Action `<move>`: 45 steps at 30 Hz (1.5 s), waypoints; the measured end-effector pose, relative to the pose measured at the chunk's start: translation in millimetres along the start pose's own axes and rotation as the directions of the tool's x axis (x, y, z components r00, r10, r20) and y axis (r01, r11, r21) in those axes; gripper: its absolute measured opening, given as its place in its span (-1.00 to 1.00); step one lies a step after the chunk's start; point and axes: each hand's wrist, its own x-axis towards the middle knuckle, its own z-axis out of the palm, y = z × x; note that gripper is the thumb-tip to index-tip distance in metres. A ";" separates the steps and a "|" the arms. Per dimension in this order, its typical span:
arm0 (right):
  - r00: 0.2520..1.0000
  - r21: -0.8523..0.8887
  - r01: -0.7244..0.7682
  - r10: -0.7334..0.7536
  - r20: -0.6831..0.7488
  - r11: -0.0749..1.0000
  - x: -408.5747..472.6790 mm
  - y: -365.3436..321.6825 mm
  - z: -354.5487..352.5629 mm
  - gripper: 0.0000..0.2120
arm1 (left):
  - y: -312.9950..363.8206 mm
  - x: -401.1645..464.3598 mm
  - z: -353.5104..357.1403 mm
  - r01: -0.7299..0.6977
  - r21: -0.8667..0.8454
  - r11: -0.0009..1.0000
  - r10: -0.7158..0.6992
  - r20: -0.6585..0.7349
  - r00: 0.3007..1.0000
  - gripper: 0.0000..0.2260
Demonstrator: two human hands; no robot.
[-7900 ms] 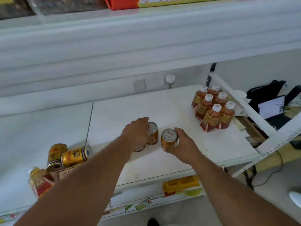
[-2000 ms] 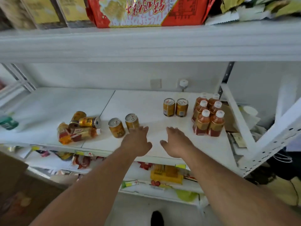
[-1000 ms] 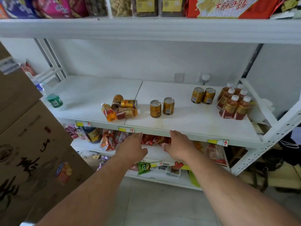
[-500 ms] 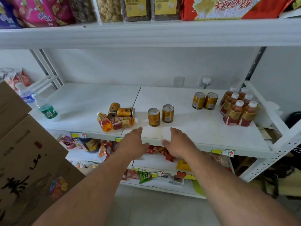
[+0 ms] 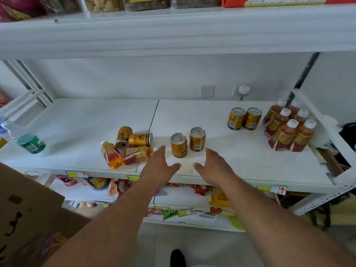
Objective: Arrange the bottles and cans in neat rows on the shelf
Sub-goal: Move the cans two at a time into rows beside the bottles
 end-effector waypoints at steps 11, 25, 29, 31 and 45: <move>0.988 0.135 -0.114 0.126 -0.089 0.984 47.3 -14.0 6.9 -0.30 | -14.9 77.9 15.2 -0.012 -0.144 0.989 0.021 0.062 0.998 -0.06; 0.992 0.434 -0.051 0.096 -0.083 0.899 105.0 -1.7 5.2 -0.16 | -15.8 109.8 27.0 -0.019 -0.377 0.926 0.048 0.069 0.996 -0.43; 0.992 0.465 -0.040 0.090 -0.087 0.884 113.8 2.3 7.4 -0.14 | -15.1 111.0 25.9 -0.038 -0.378 0.925 0.063 0.054 0.997 -0.45; 0.991 0.486 -0.028 0.088 -0.101 0.873 116.1 4.1 9.1 -0.21 | -14.1 111.2 25.4 -0.042 -0.375 0.926 0.065 0.049 0.997 -0.45; 0.956 0.553 0.102 0.073 -0.286 0.827 86.5 1.9 -6.9 -0.38 | -5.6 102.0 11.5 -0.109 -0.408 0.906 0.135 0.035 0.990 -0.46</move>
